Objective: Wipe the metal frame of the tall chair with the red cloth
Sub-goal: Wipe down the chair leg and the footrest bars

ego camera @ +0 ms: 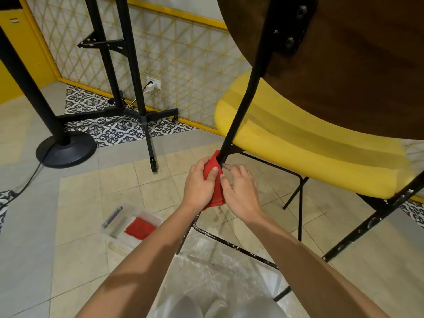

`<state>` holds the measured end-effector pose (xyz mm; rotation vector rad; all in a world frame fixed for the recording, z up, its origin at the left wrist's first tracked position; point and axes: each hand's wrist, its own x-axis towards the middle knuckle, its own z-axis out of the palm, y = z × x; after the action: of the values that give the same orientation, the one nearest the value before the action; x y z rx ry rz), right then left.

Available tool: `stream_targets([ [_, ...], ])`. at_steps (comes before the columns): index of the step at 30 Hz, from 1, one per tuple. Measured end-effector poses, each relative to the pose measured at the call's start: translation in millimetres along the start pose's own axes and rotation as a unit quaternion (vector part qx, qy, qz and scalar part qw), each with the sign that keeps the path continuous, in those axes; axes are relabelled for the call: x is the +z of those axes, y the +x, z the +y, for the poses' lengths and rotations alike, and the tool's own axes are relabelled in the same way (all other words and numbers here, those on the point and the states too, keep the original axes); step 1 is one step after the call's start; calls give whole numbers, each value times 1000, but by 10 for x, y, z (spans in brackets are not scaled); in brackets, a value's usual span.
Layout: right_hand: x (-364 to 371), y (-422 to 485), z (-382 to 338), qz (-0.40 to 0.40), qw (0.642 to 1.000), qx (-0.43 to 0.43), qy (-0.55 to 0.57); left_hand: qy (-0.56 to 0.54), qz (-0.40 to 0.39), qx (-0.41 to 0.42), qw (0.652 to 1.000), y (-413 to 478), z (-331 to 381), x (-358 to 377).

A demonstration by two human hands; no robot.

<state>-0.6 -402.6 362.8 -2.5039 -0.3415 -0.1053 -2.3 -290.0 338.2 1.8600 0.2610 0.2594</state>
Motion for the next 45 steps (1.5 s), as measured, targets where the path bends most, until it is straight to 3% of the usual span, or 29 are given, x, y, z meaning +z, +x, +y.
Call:
stream_targets([
  [8, 103, -10, 62, -30, 1000, 6, -3, -25, -105, -117, 987, 108, -149, -234],
  [12, 130, 2, 91, -35, 999, 14, -5, -66, -94, -96, 989, 100, -112, -176],
  [18, 198, -62, 87, -67, 997, 25, 3, 69, -104, -96, 988, 18, -320, -138],
  [24, 311, -179, 1, -65, 990, 79, 97, -14, -40, -105, 994, -229, -328, -262],
  [28, 313, -230, -119, -55, 958, 161, 230, -5, -18, -55, 998, -366, -305, -283],
  [33, 363, -300, -198, 10, 928, 216, 304, 4, -34, 39, 999, -499, -216, -273],
  [40, 371, -195, -163, 29, 811, 299, 502, -62, -79, 75, 992, -455, -81, -200],
  [42, 337, -131, -165, 43, 807, 283, 517, -115, -87, 50, 988, -422, -65, -233],
  [45, 368, -23, -164, 84, 846, 275, 450, -144, -73, 23, 987, -366, -47, -287],
])
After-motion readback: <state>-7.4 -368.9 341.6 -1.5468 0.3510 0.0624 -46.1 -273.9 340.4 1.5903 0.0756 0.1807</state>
